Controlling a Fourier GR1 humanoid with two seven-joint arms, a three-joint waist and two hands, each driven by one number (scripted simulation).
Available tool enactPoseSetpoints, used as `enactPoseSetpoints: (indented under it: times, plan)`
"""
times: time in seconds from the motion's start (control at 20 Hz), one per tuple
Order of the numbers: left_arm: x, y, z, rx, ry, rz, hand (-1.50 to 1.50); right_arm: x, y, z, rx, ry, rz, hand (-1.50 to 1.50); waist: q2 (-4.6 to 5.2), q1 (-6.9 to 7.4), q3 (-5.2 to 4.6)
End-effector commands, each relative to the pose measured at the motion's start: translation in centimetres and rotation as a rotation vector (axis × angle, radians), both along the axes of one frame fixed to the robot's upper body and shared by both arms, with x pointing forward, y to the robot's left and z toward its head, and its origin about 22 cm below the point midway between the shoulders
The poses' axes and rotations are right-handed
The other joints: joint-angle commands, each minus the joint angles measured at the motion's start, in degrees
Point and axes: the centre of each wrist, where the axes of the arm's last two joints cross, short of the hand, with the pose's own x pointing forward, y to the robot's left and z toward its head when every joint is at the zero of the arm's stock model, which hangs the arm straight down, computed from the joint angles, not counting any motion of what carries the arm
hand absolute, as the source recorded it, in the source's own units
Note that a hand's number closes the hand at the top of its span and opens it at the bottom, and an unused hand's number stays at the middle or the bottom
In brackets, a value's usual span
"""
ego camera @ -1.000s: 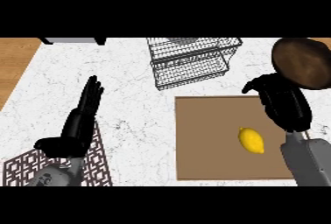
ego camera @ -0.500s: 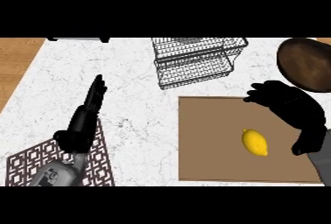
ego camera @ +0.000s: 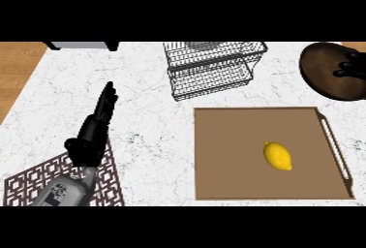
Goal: Pick the lemon from the tray and place it in the tiered basket
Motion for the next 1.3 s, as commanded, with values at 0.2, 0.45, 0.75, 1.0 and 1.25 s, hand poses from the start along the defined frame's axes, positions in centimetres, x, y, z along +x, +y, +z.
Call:
enactPoseSetpoints:
  times: [0.2, 0.45, 0.75, 1.0, 1.25]
  plan:
    - [0.0, -0.7, -0.3, 0.002, -0.004, 0.023, 0.00, -4.1, 4.3, 11.4, -0.434, -0.453, 0.207, -1.50, -0.29, -0.75, 0.02]
    - [-0.1, -0.2, 0.7, 0.001, -0.002, 0.019, 0.00, -6.0, 6.4, 9.6, -0.543, -0.524, 0.225, -1.50, -0.05, -0.65, 0.06]
    - [0.0, -0.2, 1.0, 0.005, 0.000, 0.036, 0.00, -7.7, 7.2, 7.5, -0.590, -0.553, 0.232, -1.50, -0.07, -0.98, -0.09]
    - [-0.1, -1.0, 0.8, 0.007, -0.006, -0.002, 0.00, -7.9, 8.8, 8.0, -0.660, -0.609, 0.243, -1.50, 0.19, -0.04, -0.14]
    - [0.2, -1.0, 0.1, 0.020, -0.001, 0.006, 0.00, -9.6, 11.0, 5.6, -0.764, -0.617, 0.273, -1.50, 0.10, -0.90, -0.18]
